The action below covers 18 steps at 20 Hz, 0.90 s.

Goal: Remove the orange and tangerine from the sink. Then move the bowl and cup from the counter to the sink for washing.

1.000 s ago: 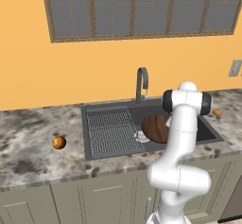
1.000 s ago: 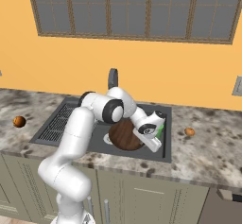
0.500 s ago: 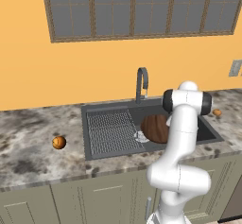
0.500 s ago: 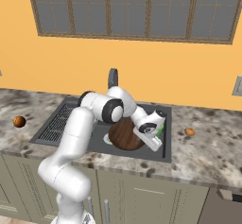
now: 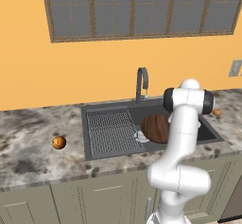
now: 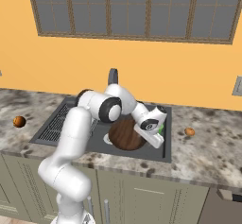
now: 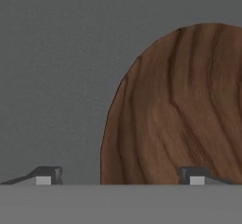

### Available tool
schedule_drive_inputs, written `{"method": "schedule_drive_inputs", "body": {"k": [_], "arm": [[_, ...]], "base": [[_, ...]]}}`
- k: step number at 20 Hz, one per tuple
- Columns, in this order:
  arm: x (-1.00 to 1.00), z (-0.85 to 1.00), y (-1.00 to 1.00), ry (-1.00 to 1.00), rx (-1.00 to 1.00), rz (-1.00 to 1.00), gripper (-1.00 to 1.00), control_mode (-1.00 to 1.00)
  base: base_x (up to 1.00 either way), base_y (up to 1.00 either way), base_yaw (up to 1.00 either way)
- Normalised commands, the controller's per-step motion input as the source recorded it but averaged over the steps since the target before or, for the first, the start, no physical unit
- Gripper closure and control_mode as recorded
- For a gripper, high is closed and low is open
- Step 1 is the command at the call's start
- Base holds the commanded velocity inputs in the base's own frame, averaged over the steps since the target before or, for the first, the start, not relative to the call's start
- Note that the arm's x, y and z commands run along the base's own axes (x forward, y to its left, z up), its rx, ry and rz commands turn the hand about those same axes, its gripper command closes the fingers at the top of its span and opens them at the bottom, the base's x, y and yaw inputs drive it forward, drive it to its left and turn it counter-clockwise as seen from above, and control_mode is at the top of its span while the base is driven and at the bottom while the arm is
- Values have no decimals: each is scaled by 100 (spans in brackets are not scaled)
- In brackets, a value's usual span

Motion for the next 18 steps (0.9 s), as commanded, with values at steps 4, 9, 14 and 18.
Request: {"method": "schedule_drive_inputs", "body": {"k": [4, 9, 14, 18], "arm": [[-19, 31, 0, -5, -5, 7, -100, -100], [-17, 34, 1, -8, -7, 12, -100, -100], [-18, 36, 5, -9, -9, 14, -100, -100], [-12, 39, 9, 0, -2, 2, -100, -100]], "base": [[0, 0, 0], [0, 0, 0], [0, 0, 0], [0, 0, 0]]}}
